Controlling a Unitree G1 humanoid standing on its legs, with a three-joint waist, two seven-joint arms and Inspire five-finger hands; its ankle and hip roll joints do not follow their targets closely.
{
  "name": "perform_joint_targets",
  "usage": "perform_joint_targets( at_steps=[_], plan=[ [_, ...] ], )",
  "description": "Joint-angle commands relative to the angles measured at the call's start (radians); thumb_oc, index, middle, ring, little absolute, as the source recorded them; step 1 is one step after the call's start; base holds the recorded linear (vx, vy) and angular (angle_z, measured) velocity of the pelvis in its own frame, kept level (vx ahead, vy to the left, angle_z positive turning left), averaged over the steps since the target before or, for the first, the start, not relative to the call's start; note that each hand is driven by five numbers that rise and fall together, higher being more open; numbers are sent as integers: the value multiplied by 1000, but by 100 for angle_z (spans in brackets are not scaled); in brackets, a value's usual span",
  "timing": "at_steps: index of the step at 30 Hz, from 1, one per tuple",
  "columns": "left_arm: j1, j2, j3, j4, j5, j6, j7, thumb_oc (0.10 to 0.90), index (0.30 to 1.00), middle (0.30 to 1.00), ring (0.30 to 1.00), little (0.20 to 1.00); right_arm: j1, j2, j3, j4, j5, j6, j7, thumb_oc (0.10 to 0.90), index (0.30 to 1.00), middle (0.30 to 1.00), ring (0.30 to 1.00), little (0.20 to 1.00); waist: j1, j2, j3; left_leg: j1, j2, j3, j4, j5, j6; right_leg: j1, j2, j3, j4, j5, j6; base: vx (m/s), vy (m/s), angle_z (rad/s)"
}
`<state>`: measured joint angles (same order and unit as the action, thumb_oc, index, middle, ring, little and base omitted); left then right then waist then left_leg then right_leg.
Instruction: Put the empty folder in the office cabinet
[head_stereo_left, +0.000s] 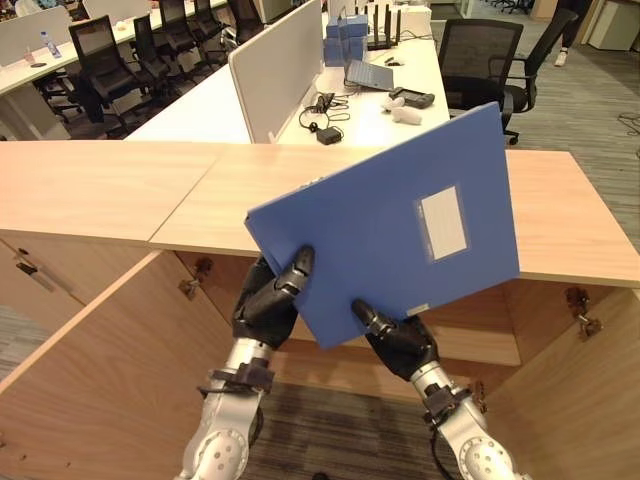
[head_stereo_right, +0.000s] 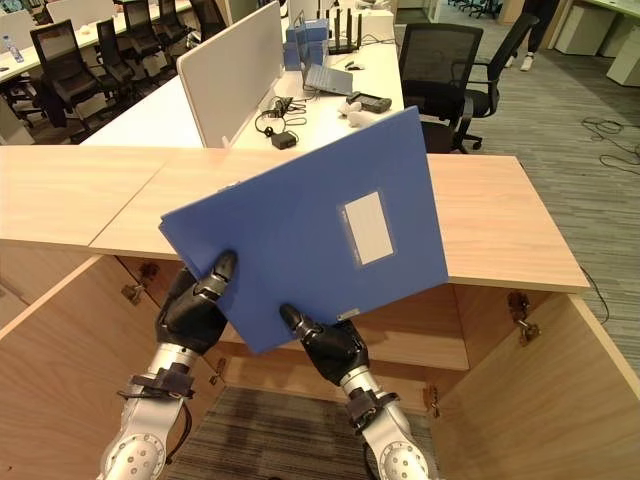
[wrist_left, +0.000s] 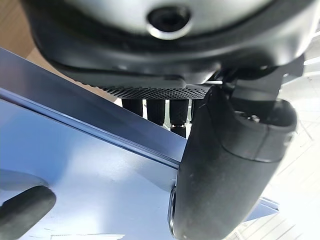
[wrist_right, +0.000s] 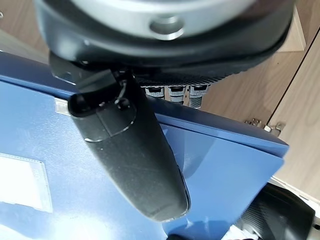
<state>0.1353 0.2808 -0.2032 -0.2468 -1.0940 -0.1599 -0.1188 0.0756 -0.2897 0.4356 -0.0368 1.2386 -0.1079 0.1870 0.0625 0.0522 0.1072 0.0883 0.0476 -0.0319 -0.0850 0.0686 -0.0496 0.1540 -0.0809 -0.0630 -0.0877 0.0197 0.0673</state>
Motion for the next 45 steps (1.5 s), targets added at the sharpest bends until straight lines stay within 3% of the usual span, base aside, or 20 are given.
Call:
perform_joint_targets(
  at_steps=[1,23,24,25,45],
  plan=[
    [-75,14,23,-23,14,-50,-50,400,300,300,300,300,-256,115,-165,-154,19,-223,34,800,900,900,900,900,18,-32,-40,69,6,35,-2,-73,-17,41,-38,27,15,-25,53,0,0,0],
    [-53,6,113,9,50,-54,-44,400,300,300,300,300,-222,112,-251,-169,-14,-225,10,800,900,900,900,900,25,-34,-44,60,5,25,-2,-67,-17,39,-34,20,14,-24,49,4,-3,1],
    [-50,6,117,10,52,-52,-47,400,300,300,300,300,-220,113,-257,-170,-14,-225,10,546,519,519,519,519,26,-34,-44,61,6,25,-2,-67,-17,39,-35,18,14,-24,49,0,0,0],
    [-49,6,116,10,53,-52,-48,400,300,300,300,300,-221,112,-257,-170,-14,-224,11,400,300,300,300,300,26,-33,-43,61,7,24,-2,-67,-18,40,-35,18,15,-25,49,17,-11,3],
    [-51,-10,106,17,67,-47,-47,400,300,300,300,300,-201,97,-204,-175,-62,-173,25,400,300,300,300,300,24,-41,-39,68,8,22,-2,-71,-14,42,-26,19,32,-39,44,2,-1,1]
  ],
)
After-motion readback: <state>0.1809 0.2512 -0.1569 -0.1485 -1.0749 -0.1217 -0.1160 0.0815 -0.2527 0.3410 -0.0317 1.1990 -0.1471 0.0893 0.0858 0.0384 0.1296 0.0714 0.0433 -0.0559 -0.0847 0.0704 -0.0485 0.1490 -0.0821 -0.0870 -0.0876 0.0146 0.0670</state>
